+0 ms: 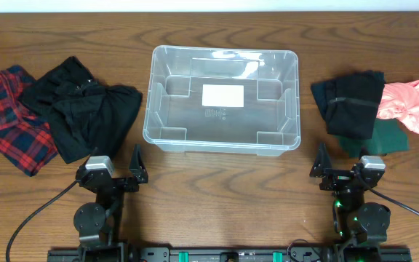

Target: Pack container

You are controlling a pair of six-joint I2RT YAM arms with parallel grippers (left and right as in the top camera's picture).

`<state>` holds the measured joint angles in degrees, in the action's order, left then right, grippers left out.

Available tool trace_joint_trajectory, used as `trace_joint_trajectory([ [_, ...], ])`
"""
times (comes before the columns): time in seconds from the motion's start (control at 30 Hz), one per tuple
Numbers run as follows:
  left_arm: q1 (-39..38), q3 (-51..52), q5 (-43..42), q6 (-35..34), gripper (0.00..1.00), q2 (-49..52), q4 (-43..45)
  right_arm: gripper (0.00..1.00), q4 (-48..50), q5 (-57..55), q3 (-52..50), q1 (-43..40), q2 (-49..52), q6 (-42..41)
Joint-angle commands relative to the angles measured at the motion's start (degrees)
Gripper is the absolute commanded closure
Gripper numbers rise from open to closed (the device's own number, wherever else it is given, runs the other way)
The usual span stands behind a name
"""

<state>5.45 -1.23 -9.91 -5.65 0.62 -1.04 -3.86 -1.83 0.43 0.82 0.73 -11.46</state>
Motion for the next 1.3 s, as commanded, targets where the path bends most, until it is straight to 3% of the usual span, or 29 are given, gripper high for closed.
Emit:
trace_joint_trajectory([
  [0.0,-0.17,1.01,-0.37,0.92,0.02,-0.24,-1.20,0.01,-0.09,-0.94,-0.11,-0.37,0.02,0.83],
  [0.2,-0.17,0.26,-1.49,0.72,0.02,0.04,1.92,0.01,-0.09,-0.94,-0.11,-0.37,0.02,0.85],
  [0.3,0.09,-6.21,-0.46,0.59,0.02,2.12,-0.46,0.01,-0.07,-0.94,-0.11,-0.37,0.02,0.83],
  [0.4,1.29,-16.50,2.97,0.50,0.02,10.56,-8.63,0.01,-0.07,-0.94,-0.11,-0.37,0.02,0.85],
  [0.77,3.76,-60.92,2.86,0.74,0.02,54.60,-47.36,0.01,-0.09,-0.94,-0.11,-0.37,0.02,0.83],
  [1.03,3.76,-62.93,3.04,0.74,0.02,70.31,-52.50,0.01,-0.09,-0.96,-0.11,-0.37,0.02,0.83],
  [1.27,3.76,-62.93,2.38,1.66,0.02,76.30,-52.48,0.01,-0.09,-0.94,-0.11,-0.37,0.02,0.85],
])
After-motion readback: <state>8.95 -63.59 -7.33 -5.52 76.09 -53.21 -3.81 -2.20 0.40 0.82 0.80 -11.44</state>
